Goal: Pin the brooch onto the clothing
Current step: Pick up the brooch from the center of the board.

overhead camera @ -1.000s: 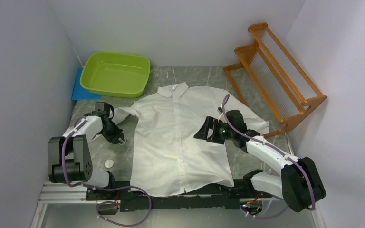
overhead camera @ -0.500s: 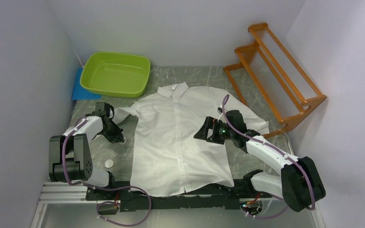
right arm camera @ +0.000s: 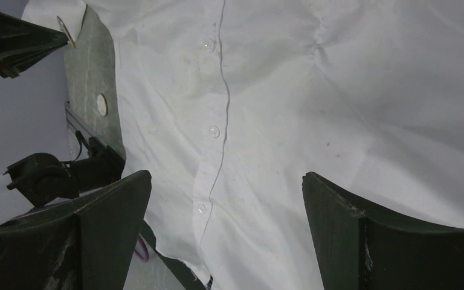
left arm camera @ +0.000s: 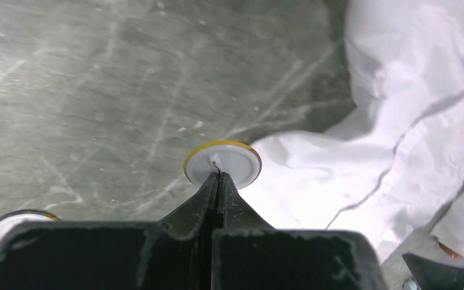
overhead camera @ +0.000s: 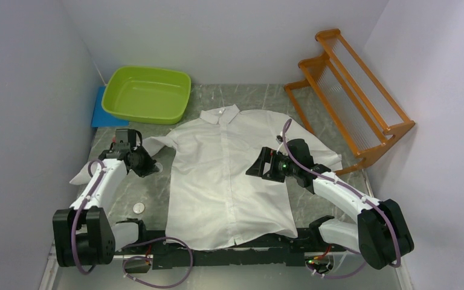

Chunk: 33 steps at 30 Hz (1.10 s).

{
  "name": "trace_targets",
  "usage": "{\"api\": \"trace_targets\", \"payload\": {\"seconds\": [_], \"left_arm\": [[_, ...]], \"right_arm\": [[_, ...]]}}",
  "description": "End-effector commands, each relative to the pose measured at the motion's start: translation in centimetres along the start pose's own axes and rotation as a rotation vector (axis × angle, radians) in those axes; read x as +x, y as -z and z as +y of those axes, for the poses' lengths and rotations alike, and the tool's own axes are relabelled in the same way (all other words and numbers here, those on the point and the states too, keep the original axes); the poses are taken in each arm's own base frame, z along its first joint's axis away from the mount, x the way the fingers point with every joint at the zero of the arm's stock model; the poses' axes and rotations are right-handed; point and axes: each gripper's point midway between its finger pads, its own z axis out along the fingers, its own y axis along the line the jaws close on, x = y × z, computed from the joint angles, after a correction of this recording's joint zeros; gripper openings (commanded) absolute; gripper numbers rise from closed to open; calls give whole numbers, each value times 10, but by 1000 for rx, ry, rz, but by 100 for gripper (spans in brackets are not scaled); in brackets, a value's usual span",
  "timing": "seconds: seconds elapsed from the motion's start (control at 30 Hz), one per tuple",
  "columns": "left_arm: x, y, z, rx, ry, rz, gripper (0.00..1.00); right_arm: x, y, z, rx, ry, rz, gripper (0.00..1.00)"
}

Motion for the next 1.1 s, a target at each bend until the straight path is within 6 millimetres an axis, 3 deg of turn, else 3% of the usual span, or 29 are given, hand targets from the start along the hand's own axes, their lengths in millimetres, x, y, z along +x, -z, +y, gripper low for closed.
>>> {"api": "trace_targets", "payload": {"seconds": [0.0, 0.2, 0.37, 0.53, 0.7, 1.07], "left_arm": [[6, 17, -42, 160, -89, 3, 3], [33, 17, -98, 286, -231, 45, 3], [79, 14, -145, 354, -381, 103, 3], [122, 9, -176, 363, -513, 148, 3], [157, 7, -193, 370, -597, 188, 3], [194, 12, -214, 412, -659, 238, 3]], "right_arm": [[-21, 1, 27, -77, 39, -52, 100], [-8, -11, 48, -157, 45, -3, 93], [3, -20, 67, -209, 63, 35, 90], [13, -30, 74, -230, 67, 63, 84], [19, -34, 76, -249, 49, 81, 75], [19, -44, 77, -247, 42, 100, 52]]}}
